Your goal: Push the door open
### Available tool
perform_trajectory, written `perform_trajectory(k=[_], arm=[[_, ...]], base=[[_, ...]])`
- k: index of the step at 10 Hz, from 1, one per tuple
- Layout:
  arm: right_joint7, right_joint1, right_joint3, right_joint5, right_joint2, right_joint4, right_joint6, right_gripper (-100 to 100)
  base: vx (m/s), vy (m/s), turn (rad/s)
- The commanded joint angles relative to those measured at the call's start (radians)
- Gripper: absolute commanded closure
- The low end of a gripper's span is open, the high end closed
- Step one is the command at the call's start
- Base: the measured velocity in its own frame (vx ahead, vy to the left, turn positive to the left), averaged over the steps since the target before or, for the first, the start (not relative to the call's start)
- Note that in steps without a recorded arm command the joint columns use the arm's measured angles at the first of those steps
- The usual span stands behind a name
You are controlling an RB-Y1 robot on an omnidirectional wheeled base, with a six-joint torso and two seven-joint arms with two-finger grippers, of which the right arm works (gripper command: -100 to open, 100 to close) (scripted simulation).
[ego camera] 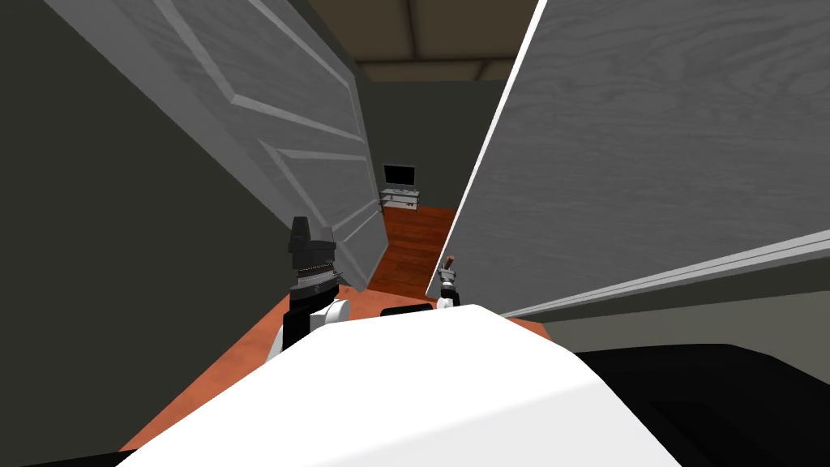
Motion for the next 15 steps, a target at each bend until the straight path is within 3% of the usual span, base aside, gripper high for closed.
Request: perform_trajectory(k=[1, 15], arm=[[0.003, -0.011, -0.021, -0.007, -0.002, 0.008, -0.016, 100], [0.051, -0.033, -0.189, -0.089, 0.009, 0.05, -0.039, 100]], base=[[0.18, 0.023, -0.054], [0.187, 0.008, -0.061]])
